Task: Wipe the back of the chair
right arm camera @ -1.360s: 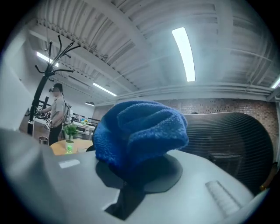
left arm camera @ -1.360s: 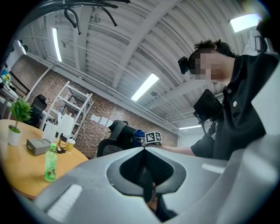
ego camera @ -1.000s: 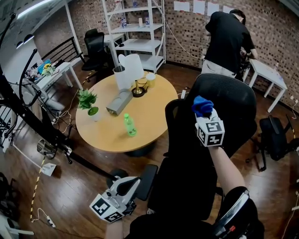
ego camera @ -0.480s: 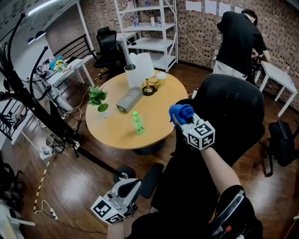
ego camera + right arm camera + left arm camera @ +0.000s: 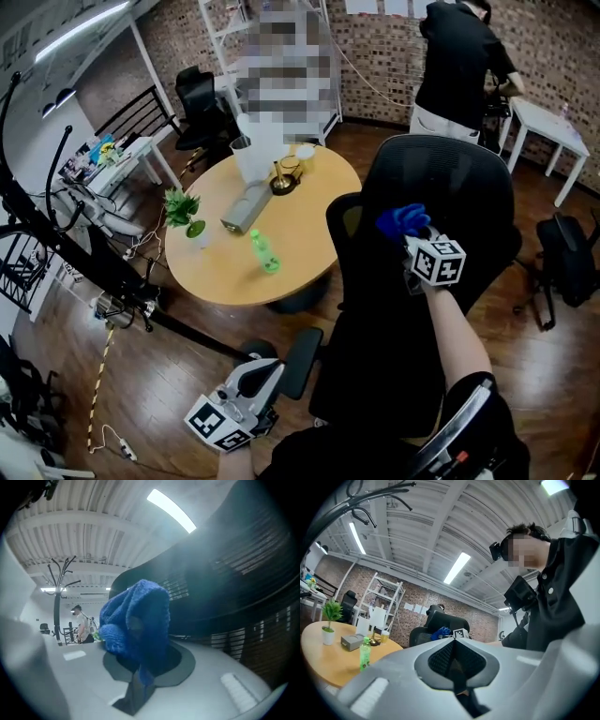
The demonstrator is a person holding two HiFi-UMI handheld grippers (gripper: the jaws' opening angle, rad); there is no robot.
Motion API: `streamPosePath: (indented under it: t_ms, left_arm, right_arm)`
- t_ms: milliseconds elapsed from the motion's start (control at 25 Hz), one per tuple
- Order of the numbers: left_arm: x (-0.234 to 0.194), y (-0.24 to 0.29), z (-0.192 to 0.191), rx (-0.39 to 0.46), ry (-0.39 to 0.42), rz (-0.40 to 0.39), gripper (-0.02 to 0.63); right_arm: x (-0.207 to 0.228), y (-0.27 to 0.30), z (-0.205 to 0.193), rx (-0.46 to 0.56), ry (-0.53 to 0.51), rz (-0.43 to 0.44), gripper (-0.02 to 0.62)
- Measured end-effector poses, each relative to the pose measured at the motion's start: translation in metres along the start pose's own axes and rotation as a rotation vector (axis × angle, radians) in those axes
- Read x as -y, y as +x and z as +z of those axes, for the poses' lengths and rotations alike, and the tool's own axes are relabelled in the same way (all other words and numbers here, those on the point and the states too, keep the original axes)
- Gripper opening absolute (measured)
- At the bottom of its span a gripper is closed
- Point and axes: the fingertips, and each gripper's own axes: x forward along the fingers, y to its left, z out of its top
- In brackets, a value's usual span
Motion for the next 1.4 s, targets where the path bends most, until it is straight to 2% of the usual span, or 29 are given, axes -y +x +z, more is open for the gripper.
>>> streamPosePath:
  t_ms: [400,640,760,1040,1160,1280,1400]
  left_arm:
    - [0.035,0.06,-0.01,-0.053,-0.011,-0.221,0.005]
    - [0.049,0.078,-0.016,-0.075,-0.025,-0.301,0.005]
    - [0.054,0.085,-0.019,-0.076,-0.038,-0.334,0.005]
    - [0.056,0.093,-0.023,-0.064,-0.072,-0.384,0.005]
    - [0.051,0.09,-0.025,-0.063,-0.072,-0.388,0.005]
    - [0.044,0.082,-0.023,-0.051,-0.073,-0.372,0.005]
    - [0.033,0.071,-0.02,-0.042,-0.075,-0.351,0.005]
  right_arm:
    - [0.117,-0.119,0.019,0.063,0.024,-0.26,0.052]
    - [0.175,-0.193,0.029,0.109,0.073,-0.43,0.052]
    - [0.201,-0.228,0.031,0.1,0.082,-0.523,0.052]
    - [0.233,-0.308,0.024,0.095,0.107,-0.79,0.052]
    - [0.23,-0.328,0.021,0.085,0.043,-0.892,0.052]
    - [0.216,-0.307,0.011,0.027,-0.026,-0.893,0.052]
    - [0.193,-0.261,-0.008,-0.037,-0.039,-0.793,0.052]
